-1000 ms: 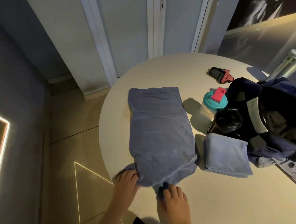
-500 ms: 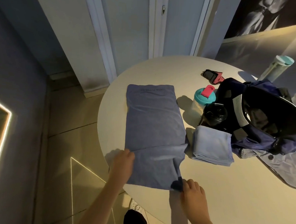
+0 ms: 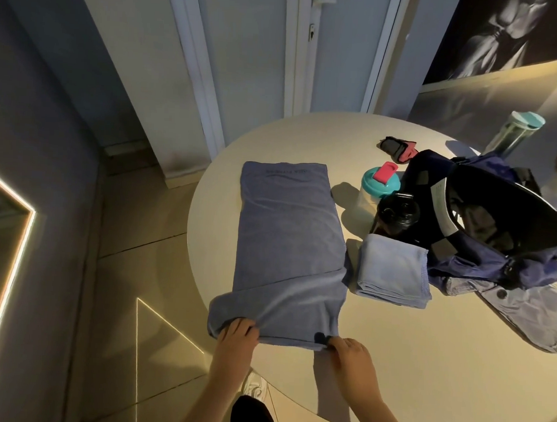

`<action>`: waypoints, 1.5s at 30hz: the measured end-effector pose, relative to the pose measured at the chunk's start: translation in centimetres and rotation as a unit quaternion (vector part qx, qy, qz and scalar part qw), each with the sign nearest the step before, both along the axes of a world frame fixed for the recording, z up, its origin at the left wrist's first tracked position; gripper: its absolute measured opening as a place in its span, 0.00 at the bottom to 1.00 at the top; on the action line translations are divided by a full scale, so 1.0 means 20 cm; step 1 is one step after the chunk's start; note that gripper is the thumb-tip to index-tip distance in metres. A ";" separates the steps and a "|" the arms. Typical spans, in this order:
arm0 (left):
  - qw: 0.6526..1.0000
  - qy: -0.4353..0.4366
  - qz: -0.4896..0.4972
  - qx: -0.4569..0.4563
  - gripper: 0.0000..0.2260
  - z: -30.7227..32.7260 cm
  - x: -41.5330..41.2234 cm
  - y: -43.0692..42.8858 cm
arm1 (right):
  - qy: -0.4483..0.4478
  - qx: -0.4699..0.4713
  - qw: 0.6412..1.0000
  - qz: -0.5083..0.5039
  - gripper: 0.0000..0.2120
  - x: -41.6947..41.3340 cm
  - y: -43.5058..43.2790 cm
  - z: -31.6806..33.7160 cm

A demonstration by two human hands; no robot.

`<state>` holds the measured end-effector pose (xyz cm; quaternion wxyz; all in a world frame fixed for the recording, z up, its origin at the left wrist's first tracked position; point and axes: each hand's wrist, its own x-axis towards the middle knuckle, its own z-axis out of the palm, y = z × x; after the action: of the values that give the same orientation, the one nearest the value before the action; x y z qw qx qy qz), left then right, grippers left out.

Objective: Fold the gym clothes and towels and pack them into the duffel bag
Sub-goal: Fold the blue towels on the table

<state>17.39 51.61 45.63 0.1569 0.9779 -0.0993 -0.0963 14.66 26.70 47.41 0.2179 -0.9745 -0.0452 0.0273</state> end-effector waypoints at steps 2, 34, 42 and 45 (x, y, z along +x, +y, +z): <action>0.997 0.034 0.045 -0.052 0.16 0.05 0.01 -0.03 | 0.048 0.042 0.996 -0.060 0.06 -0.01 -0.02 0.01; 0.860 0.109 0.300 -0.399 0.08 0.43 0.40 0.32 | -0.020 0.229 0.933 -0.279 0.06 0.51 -0.11 0.41; 0.863 0.092 0.287 -0.405 0.11 0.45 0.80 0.30 | -0.015 0.243 0.919 -0.310 0.07 0.92 -0.05 0.45; 0.866 0.086 0.283 -0.404 0.11 0.41 0.98 0.31 | 0.000 0.218 0.918 -0.330 0.09 1.08 -0.02 0.44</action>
<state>36.95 57.78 53.74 0.5667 0.8028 0.1657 -0.0832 36.16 26.27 56.16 0.4215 -0.8624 0.2746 -0.0565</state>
